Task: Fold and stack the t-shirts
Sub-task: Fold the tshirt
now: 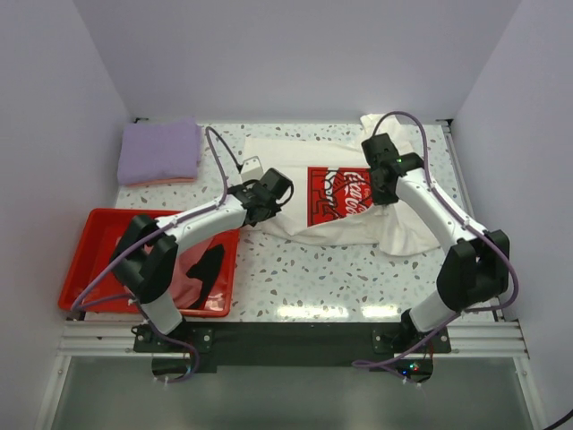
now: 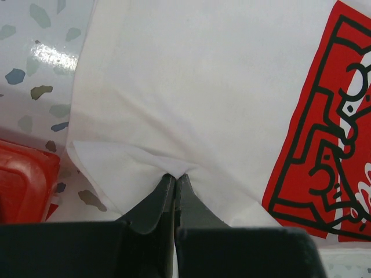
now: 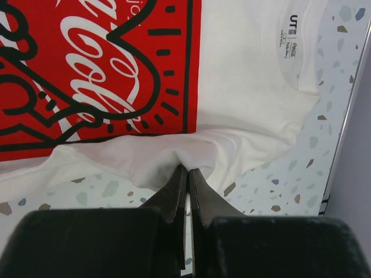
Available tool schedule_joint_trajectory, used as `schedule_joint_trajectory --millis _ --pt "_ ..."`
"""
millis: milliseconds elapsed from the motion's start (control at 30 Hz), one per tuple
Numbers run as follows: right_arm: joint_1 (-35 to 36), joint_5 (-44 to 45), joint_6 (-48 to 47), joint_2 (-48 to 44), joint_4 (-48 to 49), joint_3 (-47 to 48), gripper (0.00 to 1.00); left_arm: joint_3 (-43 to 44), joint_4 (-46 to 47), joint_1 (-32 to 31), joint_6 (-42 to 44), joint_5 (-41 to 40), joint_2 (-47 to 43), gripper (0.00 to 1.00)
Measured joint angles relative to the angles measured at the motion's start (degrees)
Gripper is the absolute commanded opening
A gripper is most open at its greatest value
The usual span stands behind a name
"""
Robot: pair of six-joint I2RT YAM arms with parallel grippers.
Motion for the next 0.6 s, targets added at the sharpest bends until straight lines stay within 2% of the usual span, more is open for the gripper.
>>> schedule_joint_trajectory --millis 433,600 --pt "-4.1 -1.0 -2.9 5.1 3.2 3.5 0.0 7.8 -0.6 5.2 4.6 0.3 8.0 0.0" --pt "-4.4 -1.6 -5.2 8.6 4.8 5.8 0.0 10.2 -1.0 6.8 6.2 1.4 11.2 0.08"
